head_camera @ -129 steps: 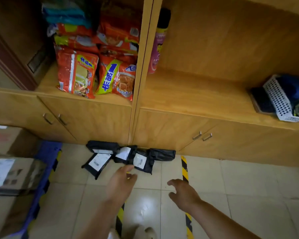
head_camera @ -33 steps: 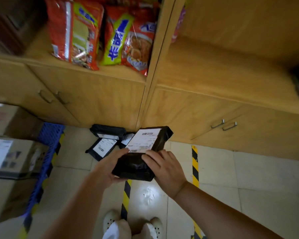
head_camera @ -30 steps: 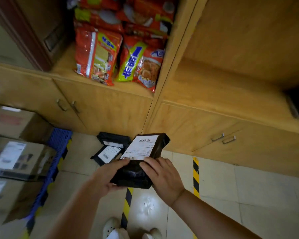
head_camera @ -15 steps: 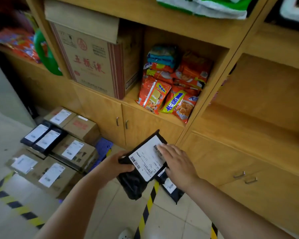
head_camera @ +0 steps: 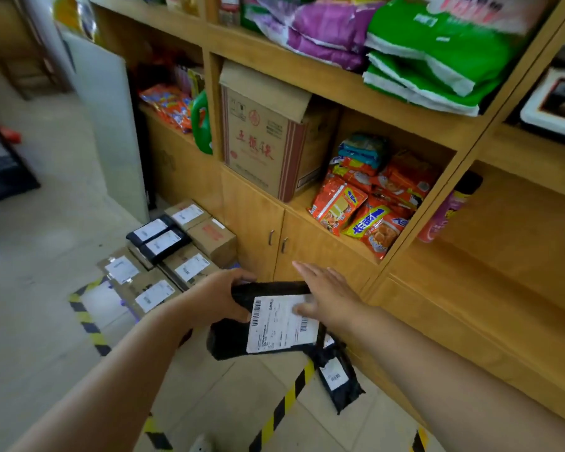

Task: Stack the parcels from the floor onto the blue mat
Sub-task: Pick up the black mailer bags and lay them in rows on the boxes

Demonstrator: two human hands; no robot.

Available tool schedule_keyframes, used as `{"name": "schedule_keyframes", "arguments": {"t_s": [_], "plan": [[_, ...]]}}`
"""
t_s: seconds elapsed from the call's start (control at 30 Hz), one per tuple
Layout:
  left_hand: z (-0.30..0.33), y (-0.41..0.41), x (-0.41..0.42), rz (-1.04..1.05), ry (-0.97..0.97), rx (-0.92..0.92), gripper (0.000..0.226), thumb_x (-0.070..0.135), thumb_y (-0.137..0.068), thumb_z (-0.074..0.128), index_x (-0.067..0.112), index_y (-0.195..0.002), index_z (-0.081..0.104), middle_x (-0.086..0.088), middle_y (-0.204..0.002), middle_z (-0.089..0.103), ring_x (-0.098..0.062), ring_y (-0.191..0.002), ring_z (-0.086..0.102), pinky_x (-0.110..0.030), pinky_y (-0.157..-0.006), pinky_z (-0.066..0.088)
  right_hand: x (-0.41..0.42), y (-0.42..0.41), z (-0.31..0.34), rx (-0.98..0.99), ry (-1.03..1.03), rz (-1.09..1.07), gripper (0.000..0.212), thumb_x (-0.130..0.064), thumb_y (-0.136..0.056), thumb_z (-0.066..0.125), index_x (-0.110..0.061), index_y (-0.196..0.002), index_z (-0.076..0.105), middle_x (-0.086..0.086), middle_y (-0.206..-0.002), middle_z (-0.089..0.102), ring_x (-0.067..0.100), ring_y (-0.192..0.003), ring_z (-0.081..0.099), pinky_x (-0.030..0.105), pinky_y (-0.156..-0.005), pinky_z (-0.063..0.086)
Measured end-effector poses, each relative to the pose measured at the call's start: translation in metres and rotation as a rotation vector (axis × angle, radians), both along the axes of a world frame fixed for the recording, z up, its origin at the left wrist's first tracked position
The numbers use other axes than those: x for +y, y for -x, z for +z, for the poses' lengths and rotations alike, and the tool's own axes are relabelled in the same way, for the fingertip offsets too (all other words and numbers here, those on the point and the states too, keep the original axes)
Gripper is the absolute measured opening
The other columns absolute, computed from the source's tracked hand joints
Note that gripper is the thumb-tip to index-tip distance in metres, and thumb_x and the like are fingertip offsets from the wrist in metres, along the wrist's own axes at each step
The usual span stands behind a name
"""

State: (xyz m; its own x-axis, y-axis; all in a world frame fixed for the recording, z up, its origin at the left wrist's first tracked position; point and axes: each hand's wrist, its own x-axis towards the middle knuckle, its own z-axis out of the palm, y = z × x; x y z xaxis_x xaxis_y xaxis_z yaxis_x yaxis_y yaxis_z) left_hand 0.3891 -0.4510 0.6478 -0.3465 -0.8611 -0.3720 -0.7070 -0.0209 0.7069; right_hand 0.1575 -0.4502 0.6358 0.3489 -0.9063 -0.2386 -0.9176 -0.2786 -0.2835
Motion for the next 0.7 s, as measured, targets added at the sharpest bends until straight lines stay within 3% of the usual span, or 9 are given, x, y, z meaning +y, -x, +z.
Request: {"name": "schedule_keyframes", "arguments": {"t_s": [0.1, 0.27, 0.47, 0.6, 0.7], "plan": [[0.011, -0.026, 0.021, -0.009, 0.052, -0.037, 0.05, 0.013, -0.068, 0.075, 0.041, -0.104, 0.055, 0.022, -0.099, 0.055, -0.003, -0.096, 0.054, -0.022, -0.086, 0.044, 0.002, -0.032, 0.016, 0.039, -0.166, 0.092, 0.086, -0.042, -0.086, 0.064, -0.031, -0.152, 0.009, -0.007, -0.159, 0.013, 0.02, -0.145, 0.013, 0.035, -0.117, 0.01], [0.015, -0.079, 0.042, 0.035, 0.113, -0.048, 0.052, 0.015, -0.069, 0.076, 0.035, -0.112, 0.057, 0.02, -0.102, 0.054, -0.002, -0.096, 0.053, -0.012, -0.076, 0.041, -0.004, -0.093, 0.013, 0.038, -0.312, 0.137, 0.089, -0.047, -0.077, 0.07, -0.042, -0.147, 0.015, -0.007, -0.155, 0.024, 0.024, -0.141, 0.025, 0.041, -0.113, 0.028], [0.02, -0.171, 0.047, 0.096, 0.103, 0.007, 0.05, 0.011, -0.07, 0.076, 0.041, -0.103, 0.054, 0.024, -0.1, 0.052, 0.0, -0.094, 0.053, -0.017, -0.08, 0.042, -0.007, -0.193, 0.021, -0.057, -0.408, 0.182, 0.075, -0.035, -0.079, 0.072, -0.034, -0.143, 0.033, -0.007, -0.141, 0.04, 0.018, -0.128, 0.042, 0.037, -0.107, 0.037], [0.017, -0.251, 0.045, 0.143, 0.122, -0.036, 0.071, 0.012, -0.069, 0.076, 0.036, -0.129, 0.047, 0.012, -0.117, 0.05, -0.011, -0.108, 0.051, -0.024, -0.09, 0.044, -0.009, -0.274, 0.021, -0.092, -0.405, 0.234, 0.055, -0.033, -0.08, 0.071, -0.03, -0.131, 0.05, -0.009, -0.124, 0.047, 0.014, -0.116, 0.048, 0.036, -0.101, 0.041], [0.008, -0.32, 0.041, 0.293, 0.174, -0.032, 0.083, 0.014, -0.069, 0.076, 0.033, -0.139, 0.036, 0.003, -0.126, 0.045, -0.018, -0.116, 0.048, -0.031, -0.096, 0.045, -0.014, -0.338, 0.016, -0.189, -0.404, 0.172, 0.045, -0.031, -0.08, 0.072, -0.029, -0.122, 0.056, -0.008, -0.118, 0.055, 0.013, -0.109, 0.053, 0.035, -0.097, 0.045]]}}
